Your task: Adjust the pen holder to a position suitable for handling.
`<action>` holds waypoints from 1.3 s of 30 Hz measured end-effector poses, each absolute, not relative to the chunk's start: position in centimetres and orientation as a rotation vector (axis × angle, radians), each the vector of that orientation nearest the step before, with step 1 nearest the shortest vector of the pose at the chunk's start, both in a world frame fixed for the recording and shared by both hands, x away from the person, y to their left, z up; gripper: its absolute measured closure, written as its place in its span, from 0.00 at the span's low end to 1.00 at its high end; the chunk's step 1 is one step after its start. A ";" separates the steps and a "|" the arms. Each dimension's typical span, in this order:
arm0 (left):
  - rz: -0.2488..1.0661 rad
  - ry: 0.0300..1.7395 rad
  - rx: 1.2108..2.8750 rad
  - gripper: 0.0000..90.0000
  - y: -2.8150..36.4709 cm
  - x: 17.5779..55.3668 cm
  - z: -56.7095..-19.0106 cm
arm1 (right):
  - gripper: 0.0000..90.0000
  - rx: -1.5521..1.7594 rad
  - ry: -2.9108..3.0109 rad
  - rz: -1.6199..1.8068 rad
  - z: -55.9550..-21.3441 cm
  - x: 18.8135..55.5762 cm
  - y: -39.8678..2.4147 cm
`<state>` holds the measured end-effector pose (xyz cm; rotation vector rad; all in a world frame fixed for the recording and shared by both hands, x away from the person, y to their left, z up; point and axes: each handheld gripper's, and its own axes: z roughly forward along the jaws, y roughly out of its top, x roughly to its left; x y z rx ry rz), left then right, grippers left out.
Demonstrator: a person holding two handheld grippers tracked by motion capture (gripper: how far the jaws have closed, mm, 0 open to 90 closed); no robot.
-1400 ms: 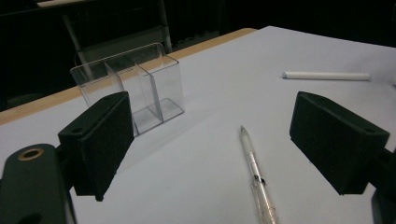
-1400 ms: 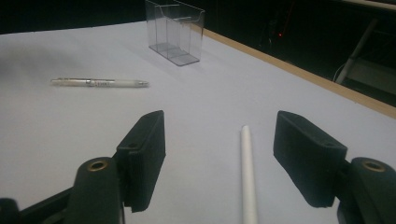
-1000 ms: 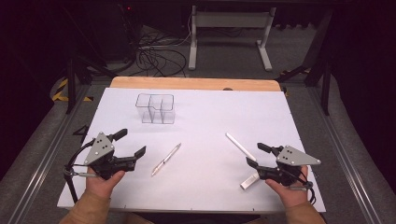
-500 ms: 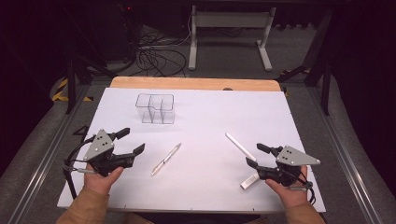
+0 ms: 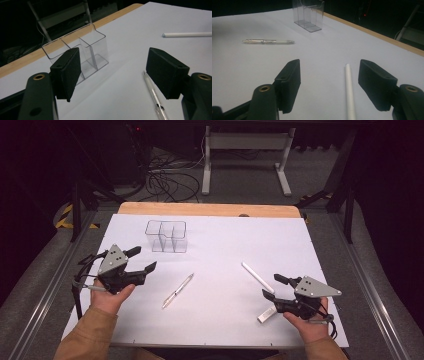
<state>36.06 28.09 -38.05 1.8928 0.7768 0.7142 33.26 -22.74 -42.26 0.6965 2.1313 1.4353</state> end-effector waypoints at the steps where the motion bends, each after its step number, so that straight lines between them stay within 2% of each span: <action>1: 0.705 0.787 1.887 0.32 28.1 36.3 -38.0 | 0.39 0.697 2.134 1.436 -42.3 33.2 -22.7; 5: 0.668 0.798 1.890 0.32 28.2 37.3 -37.9 | 0.39 0.696 2.136 1.438 -42.3 33.2 -22.7; 20: 0.678 0.793 1.949 0.32 27.9 39.6 -36.9 | 0.38 0.689 2.139 1.432 -42.3 33.3 -22.6; 26: 0.704 0.768 1.992 0.35 28.0 39.9 -36.6 | 0.38 0.696 2.144 1.433 -42.4 33.4 -22.7; 28: 0.706 0.752 2.007 0.38 28.1 40.0 -36.5 | 0.38 0.696 2.143 1.436 -42.3 33.3 -22.6; 31: 0.675 0.720 2.037 0.43 28.2 40.4 -36.3 | 0.38 0.694 2.146 1.433 -42.3 33.3 -22.6; 36: 0.564 0.732 2.100 0.42 27.9 41.3 -35.6 | 0.38 0.688 2.145 1.435 -42.3 33.3 -22.6; 39: 0.558 0.715 2.134 0.42 27.5 41.9 -35.2 | 0.38 0.687 2.146 1.435 -42.3 33.3 -22.6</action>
